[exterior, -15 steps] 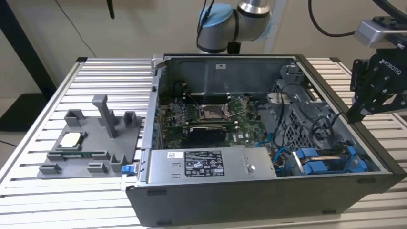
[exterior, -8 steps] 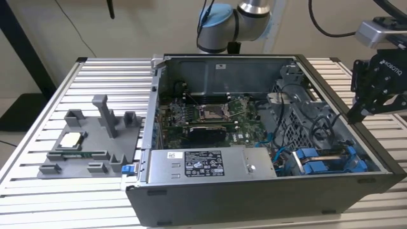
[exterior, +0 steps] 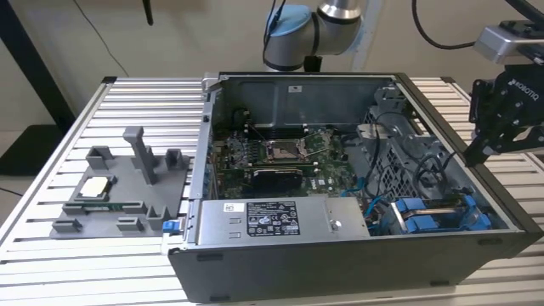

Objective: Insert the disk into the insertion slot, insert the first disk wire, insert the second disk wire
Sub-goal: 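Insert the second disk wire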

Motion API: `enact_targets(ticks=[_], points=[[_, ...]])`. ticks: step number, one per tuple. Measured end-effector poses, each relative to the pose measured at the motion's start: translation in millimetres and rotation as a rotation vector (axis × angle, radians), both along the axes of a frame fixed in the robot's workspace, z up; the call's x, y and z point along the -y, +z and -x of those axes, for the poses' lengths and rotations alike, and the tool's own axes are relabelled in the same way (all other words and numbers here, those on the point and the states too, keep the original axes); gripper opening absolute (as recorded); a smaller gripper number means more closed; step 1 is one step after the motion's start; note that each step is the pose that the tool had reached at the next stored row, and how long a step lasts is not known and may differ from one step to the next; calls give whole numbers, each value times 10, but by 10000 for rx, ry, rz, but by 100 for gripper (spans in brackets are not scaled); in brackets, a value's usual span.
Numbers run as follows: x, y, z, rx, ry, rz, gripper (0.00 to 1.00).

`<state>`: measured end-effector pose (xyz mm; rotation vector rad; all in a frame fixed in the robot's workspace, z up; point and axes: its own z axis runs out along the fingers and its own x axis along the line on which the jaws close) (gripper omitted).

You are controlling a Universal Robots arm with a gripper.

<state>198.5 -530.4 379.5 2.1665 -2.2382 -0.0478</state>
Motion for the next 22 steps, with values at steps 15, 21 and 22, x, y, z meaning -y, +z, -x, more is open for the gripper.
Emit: enact_targets(ticks=[15, 21, 22], points=[[6, 63, 430, 88, -11, 2, 16], [29, 64, 610, 204, -12, 0, 16], [30, 64, 615, 206, -12, 0, 16]])
